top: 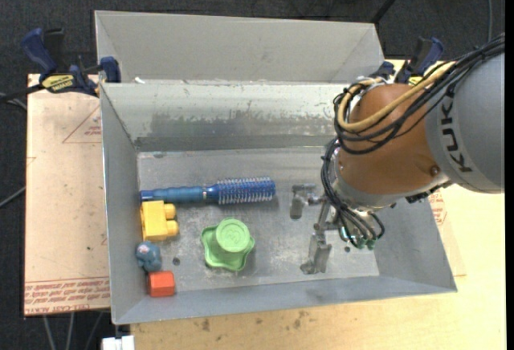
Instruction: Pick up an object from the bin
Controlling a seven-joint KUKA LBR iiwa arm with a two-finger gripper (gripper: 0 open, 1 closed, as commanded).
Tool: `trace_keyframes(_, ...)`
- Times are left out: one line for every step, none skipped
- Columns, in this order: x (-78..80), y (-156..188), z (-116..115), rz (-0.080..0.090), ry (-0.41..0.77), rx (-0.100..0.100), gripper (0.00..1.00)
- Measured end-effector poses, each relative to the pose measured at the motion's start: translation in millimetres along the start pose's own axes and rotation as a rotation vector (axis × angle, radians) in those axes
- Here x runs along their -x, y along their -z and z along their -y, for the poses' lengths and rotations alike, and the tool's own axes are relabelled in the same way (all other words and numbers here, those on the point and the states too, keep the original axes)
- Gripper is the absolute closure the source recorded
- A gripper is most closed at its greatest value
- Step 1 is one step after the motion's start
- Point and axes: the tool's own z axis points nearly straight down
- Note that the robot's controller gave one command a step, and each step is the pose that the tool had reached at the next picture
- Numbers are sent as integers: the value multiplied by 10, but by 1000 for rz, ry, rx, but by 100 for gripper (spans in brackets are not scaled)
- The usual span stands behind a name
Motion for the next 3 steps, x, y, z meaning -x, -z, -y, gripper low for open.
trace_keyframes(149,-1114,-254,3,50,0,0)
trace_keyframes(521,-412,-9,16,-80,0,0)
trace_keyframes(129,-1058,-263,-1,-149,1,0)
